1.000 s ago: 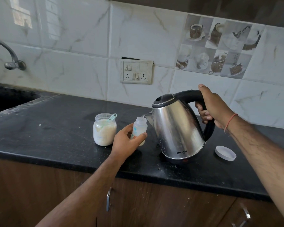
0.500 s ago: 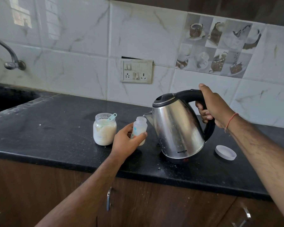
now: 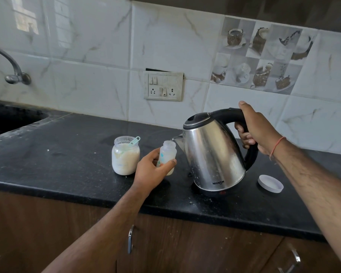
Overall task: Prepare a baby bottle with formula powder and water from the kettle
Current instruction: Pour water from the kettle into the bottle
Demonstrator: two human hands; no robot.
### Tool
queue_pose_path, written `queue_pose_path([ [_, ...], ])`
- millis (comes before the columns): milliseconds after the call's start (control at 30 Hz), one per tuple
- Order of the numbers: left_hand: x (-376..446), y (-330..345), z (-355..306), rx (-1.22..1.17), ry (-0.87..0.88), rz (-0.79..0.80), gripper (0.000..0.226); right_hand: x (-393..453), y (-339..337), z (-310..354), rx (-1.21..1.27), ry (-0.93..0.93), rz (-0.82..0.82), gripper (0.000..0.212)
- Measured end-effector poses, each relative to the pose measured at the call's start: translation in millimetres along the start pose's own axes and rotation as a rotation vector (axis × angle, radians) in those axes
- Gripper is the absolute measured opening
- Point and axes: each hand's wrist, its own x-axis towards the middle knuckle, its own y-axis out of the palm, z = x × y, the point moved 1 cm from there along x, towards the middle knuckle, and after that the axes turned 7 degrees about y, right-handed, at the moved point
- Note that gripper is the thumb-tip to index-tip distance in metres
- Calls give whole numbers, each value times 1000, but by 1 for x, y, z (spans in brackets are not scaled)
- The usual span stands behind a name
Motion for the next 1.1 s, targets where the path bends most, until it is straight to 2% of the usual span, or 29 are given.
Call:
queue_pose_path([
  [1100, 1, 0, 3, 5, -4, -7, 46, 2, 0, 0, -11, 2, 0, 72],
])
